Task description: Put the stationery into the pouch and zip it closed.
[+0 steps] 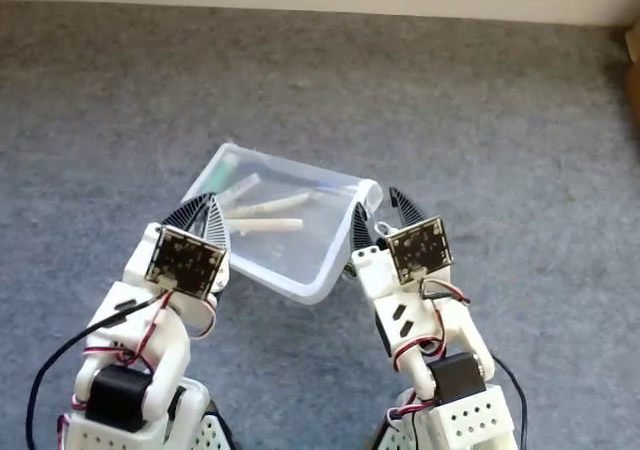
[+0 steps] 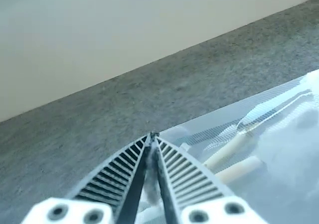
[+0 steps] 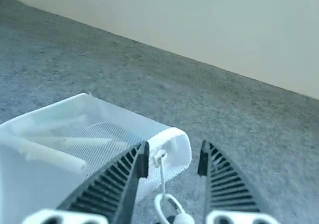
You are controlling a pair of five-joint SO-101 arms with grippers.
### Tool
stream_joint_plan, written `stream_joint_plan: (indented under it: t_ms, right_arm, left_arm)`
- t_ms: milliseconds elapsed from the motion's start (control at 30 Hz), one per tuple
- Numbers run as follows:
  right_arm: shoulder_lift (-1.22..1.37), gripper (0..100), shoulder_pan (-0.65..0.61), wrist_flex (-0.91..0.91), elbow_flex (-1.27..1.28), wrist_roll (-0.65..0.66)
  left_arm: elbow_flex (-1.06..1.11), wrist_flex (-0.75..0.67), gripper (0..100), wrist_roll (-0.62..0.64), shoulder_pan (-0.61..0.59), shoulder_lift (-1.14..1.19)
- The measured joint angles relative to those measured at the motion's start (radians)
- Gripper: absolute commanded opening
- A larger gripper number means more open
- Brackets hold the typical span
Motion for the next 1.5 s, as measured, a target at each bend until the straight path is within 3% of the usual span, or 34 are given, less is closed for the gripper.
stream_joint_plan:
  t_ms: [167,467,633,833,1300,1500]
  right_arm:
    - [0.0,15.9,0.092,0.0,0.0,0.0]
    - [0.0,15.6,0.103,0.19,-0.121,0.0]
    - [0.0,15.4,0.103,0.206,-0.161,0.0]
    - [0.0,1.4,0.103,0.213,-0.167,0.0]
    - [-0.002,0.5,0.109,0.428,-0.201,0.0]
    - [-0.006,0.6,0.195,0.46,-0.17,0.0]
  left_arm:
    - [0.031,-0.052,1,0.0,0.002,0.002]
    - [0.035,-0.061,1,0.0,-0.002,0.002]
    - [0.035,-0.066,1,0.0,-0.002,0.002]
    - [0.035,-0.083,1,0.0,-0.002,-0.012]
    - [0.166,-0.083,1,0.0,-0.178,-0.115]
    - [0.292,-0.083,1,0.0,-0.204,-0.115]
